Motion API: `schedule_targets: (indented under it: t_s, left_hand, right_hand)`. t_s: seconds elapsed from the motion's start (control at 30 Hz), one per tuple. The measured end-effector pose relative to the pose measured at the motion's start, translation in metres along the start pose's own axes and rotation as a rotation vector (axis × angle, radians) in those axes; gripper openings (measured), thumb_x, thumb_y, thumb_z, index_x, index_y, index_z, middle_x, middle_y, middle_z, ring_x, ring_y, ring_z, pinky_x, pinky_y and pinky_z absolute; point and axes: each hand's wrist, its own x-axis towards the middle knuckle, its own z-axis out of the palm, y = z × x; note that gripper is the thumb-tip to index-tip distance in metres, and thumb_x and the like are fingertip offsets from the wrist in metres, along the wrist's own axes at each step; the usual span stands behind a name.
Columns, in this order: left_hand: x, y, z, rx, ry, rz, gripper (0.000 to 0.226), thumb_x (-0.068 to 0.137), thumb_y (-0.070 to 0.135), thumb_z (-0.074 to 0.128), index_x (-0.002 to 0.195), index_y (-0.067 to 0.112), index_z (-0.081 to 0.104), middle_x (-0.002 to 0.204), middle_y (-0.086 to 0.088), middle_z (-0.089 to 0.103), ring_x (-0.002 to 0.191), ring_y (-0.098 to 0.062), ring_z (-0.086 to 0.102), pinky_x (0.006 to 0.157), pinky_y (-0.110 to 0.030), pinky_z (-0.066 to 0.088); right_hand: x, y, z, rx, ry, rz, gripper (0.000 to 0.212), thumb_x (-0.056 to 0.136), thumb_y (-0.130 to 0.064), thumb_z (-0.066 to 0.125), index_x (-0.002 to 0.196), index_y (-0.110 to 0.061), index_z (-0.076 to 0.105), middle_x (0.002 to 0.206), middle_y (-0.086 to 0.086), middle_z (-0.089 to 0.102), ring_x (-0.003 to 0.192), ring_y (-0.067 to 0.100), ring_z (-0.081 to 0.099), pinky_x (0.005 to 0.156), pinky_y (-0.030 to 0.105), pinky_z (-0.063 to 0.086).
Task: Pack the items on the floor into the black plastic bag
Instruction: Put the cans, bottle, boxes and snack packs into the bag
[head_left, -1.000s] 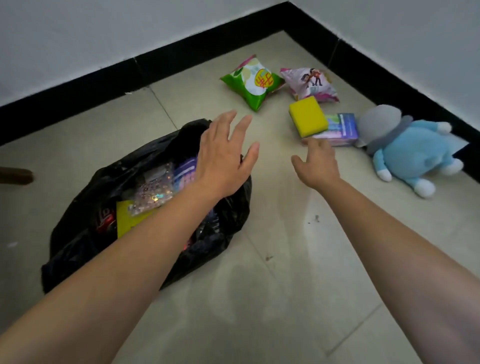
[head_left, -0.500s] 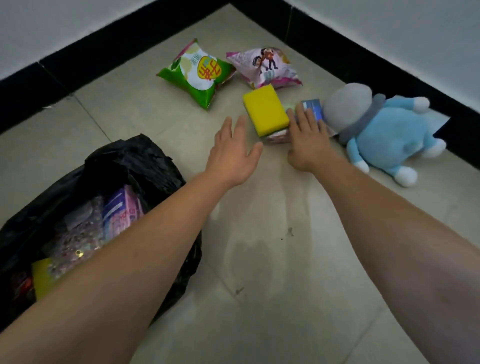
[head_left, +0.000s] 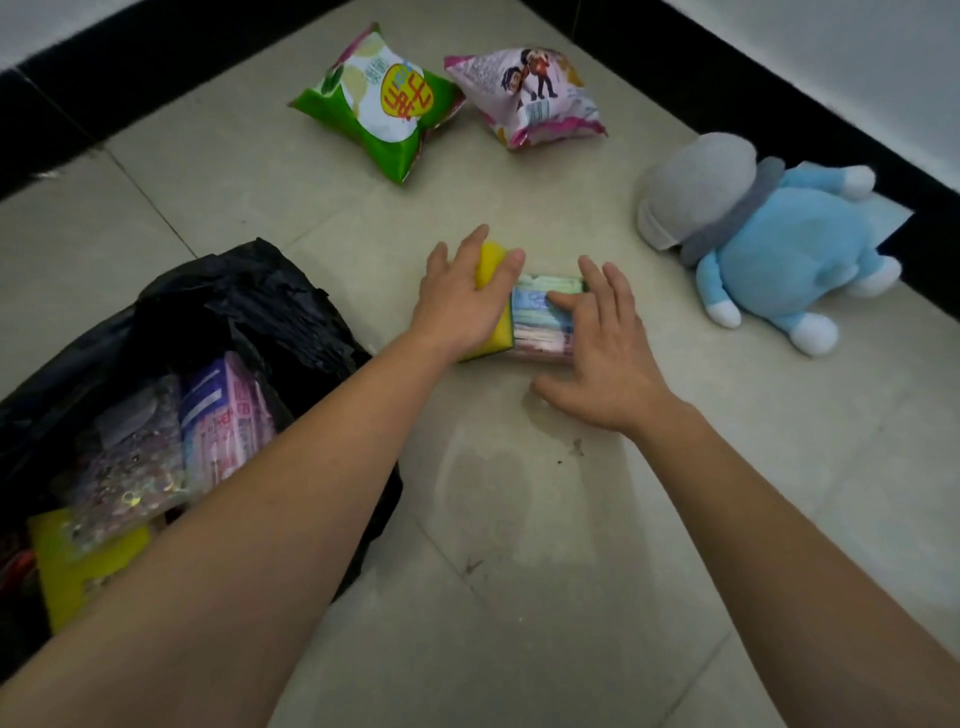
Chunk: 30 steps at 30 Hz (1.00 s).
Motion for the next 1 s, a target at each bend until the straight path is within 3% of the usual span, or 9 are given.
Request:
schedule_targets:
  t_s: [0.1, 0.2, 0.33, 0.5, 0.6, 0.67, 0.77, 0.87, 1.0]
  left_hand:
    - [-0.008, -0.004, 0.001, -0.038, -0.046, -0.111, 0.074, 0.092, 0.057, 0.047, 0.153, 0.042, 0.008, 0.162, -0.008, -0.006, 0.149, -0.032, 0.009, 0.119, -0.041, 0.013]
    - [-0.02, -0.004, -0.006, -0.08, -0.06, -0.143, 0.078, 0.091, 0.05, 0.046, 0.155, 0.027, 0.008, 0.159, -0.005, -0.005, 0.146, -0.031, 0.017, 0.119, -0.039, 0.018]
    - [-0.053, 0.024, -0.025, -0.199, 0.172, -0.003, 0.075, 0.091, 0.04, 0.055, 0.151, 0.012, 0.019, 0.149, -0.008, 0.015, 0.136, -0.023, 0.032, 0.105, -0.025, 0.026]
    - [-0.122, 0.038, -0.064, -0.238, 0.405, 0.227, 0.076, 0.081, 0.036, 0.066, 0.14, 0.011, 0.025, 0.134, -0.001, 0.028, 0.107, 0.001, 0.029, 0.087, -0.013, 0.024]
    - [-0.164, 0.011, -0.094, -0.177, 0.561, 0.244, 0.068, 0.074, 0.042, 0.063, 0.129, 0.015, 0.031, 0.125, 0.002, 0.031, 0.105, -0.004, 0.035, 0.089, -0.017, 0.03]
    - [-0.184, -0.018, -0.116, -0.142, 0.609, 0.161, 0.06, 0.077, 0.043, 0.064, 0.122, 0.021, 0.031, 0.122, 0.001, 0.033, 0.107, -0.013, 0.041, 0.091, -0.028, 0.038]
    - [-0.208, -0.066, -0.143, -0.104, 0.667, -0.02, 0.052, 0.083, 0.04, 0.066, 0.12, 0.019, 0.036, 0.121, 0.0, 0.033, 0.107, -0.019, 0.044, 0.088, -0.035, 0.041]
    - [-0.223, -0.11, -0.16, -0.046, 0.691, -0.185, 0.051, 0.085, 0.039, 0.065, 0.124, 0.015, 0.042, 0.124, -0.004, 0.038, 0.107, -0.025, 0.048, 0.082, -0.03, 0.035]
    - [-0.229, -0.148, -0.17, 0.103, 0.557, -0.287, 0.058, 0.086, 0.047, 0.062, 0.136, 0.021, 0.046, 0.138, -0.007, 0.042, 0.119, -0.027, 0.05, 0.089, -0.032, 0.04]
  right_hand:
    - [0.004, -0.005, -0.006, 0.02, -0.023, 0.044, 0.09, 0.065, -0.056, 0.056, 0.144, -0.019, 0.034, 0.163, 0.009, 0.011, 0.15, 0.029, 0.003, 0.112, 0.05, 0.028]
    - [0.004, -0.006, -0.012, -0.034, -0.041, 0.055, 0.09, 0.065, -0.045, 0.07, 0.144, -0.021, 0.034, 0.158, 0.008, 0.02, 0.143, 0.031, 0.016, 0.107, 0.048, 0.031]
    - [-0.01, -0.01, -0.006, -0.044, 0.019, 0.102, 0.086, 0.069, -0.043, 0.074, 0.144, -0.027, 0.037, 0.135, 0.008, 0.041, 0.119, 0.033, 0.043, 0.096, 0.042, 0.034]
    - [-0.027, -0.033, -0.001, 0.289, 0.03, 0.28, 0.083, 0.072, -0.061, 0.068, 0.141, -0.028, 0.036, 0.124, 0.014, 0.05, 0.106, 0.034, 0.056, 0.087, 0.039, 0.046]
    - [-0.033, -0.062, -0.013, 0.586, 0.06, 0.393, 0.082, 0.064, -0.062, 0.06, 0.137, -0.031, 0.041, 0.129, 0.011, 0.056, 0.101, 0.026, 0.056, 0.083, 0.032, 0.044]
    - [-0.034, -0.088, -0.023, 0.702, 0.116, 0.406, 0.077, 0.064, -0.059, 0.061, 0.134, -0.034, 0.043, 0.128, 0.008, 0.057, 0.102, 0.022, 0.057, 0.087, 0.034, 0.047]
    - [-0.035, -0.132, -0.037, 0.861, 0.146, 0.307, 0.072, 0.067, -0.057, 0.064, 0.132, -0.036, 0.043, 0.126, 0.002, 0.056, 0.107, 0.02, 0.058, 0.095, 0.04, 0.051]
    - [-0.042, -0.172, -0.048, 0.928, 0.12, 0.118, 0.069, 0.067, -0.052, 0.068, 0.13, -0.035, 0.047, 0.124, -0.002, 0.058, 0.104, 0.014, 0.06, 0.092, 0.031, 0.051]
    - [-0.061, -0.208, -0.047, 0.71, 0.006, -0.146, 0.067, 0.069, -0.058, 0.068, 0.131, -0.043, 0.046, 0.12, -0.005, 0.055, 0.102, 0.009, 0.058, 0.089, 0.026, 0.046]
